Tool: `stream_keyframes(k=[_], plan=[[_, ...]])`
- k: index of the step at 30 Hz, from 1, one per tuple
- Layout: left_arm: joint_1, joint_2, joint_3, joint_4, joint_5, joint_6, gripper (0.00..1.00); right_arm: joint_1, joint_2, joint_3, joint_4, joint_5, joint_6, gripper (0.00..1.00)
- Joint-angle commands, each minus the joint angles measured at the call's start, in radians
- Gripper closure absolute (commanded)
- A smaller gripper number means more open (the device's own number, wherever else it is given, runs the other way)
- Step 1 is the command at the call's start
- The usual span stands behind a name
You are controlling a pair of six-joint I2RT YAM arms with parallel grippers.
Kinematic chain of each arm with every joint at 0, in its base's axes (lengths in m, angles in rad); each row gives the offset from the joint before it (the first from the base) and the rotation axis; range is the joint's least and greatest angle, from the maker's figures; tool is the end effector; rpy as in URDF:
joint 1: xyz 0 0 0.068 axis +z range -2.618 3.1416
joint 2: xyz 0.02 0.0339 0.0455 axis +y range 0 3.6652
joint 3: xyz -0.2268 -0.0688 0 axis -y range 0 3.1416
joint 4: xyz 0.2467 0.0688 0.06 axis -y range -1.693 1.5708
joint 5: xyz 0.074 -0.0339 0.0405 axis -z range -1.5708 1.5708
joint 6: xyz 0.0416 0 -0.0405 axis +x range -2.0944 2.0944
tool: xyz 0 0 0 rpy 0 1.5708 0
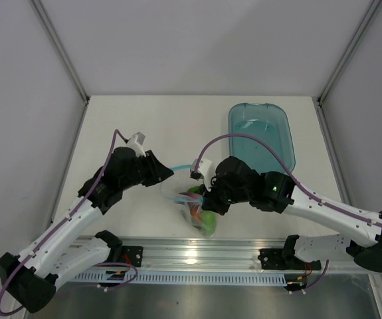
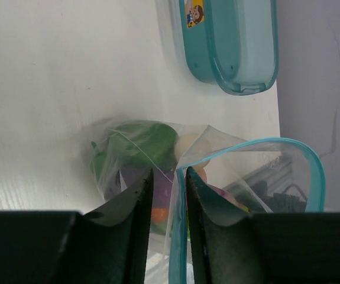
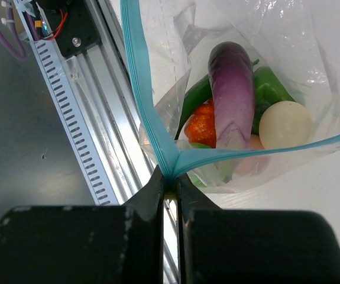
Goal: Place the food in the zip-top bag and seal the zipper
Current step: Zip the zipper food storage bag at the center of the board.
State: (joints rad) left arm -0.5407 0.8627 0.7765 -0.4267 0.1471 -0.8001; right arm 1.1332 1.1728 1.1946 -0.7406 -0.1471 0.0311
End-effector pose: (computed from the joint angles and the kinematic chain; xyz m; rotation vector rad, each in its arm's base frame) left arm 0.1887 -0.1204 0.2678 -0.1927 2.2187 -0.9365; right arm 0.1064 0.2418 0.3121 -1.3260 2.0042 0.7471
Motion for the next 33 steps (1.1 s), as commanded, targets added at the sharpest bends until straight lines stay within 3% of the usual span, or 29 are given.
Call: stream_keyframes(k=[1, 2, 3, 6, 11, 16, 19, 28, 33], plan=[[0.007, 0.013, 0.003, 0.055, 0.043, 0.027, 0.71, 0.005, -0.024, -0.001, 0.006, 0.007, 0.003, 1.00], [0.007, 0.021, 0.009, 0.057, 0.043, 0.030, 0.75, 0.004, -0.024, -0.001, 0.006, 0.007, 0.004, 1.00], [0.007, 0.036, 0.016, 0.057, 0.043, 0.033, 0.88, 0.005, -0.024, 0.000, 0.004, 0.011, 0.006, 1.00], [0.008, 0.065, 0.044, 0.031, 0.011, 0.050, 0.99, 0.004, -0.027, 0.000, -0.008, 0.020, 0.013, 1.00], [0.007, 0.046, 0.151, -0.120, -0.141, 0.090, 1.00, 0.005, -0.051, -0.009, -0.040, 0.052, 0.023, 1.00], [0.007, -0.123, 0.159, -0.236, -0.401, 0.087, 0.99, 0.007, -0.044, 0.005, -0.109, 0.098, 0.033, 1.00], [0.007, -0.256, 0.130, -0.259, -0.458, 0.072, 0.99, 0.008, -0.015, 0.043, -0.169, 0.113, 0.036, 1.00], [0.007, -0.412, 0.027, -0.345, -0.408, 0.010, 0.99, -0.007, 0.151, 0.201, -0.321, 0.118, -0.005, 1.00], [0.007, -0.479, -0.002, -0.360, -0.406, 0.001, 0.99, 0.022, 0.241, 0.390, -0.439, 0.139, -0.025, 1.00]])
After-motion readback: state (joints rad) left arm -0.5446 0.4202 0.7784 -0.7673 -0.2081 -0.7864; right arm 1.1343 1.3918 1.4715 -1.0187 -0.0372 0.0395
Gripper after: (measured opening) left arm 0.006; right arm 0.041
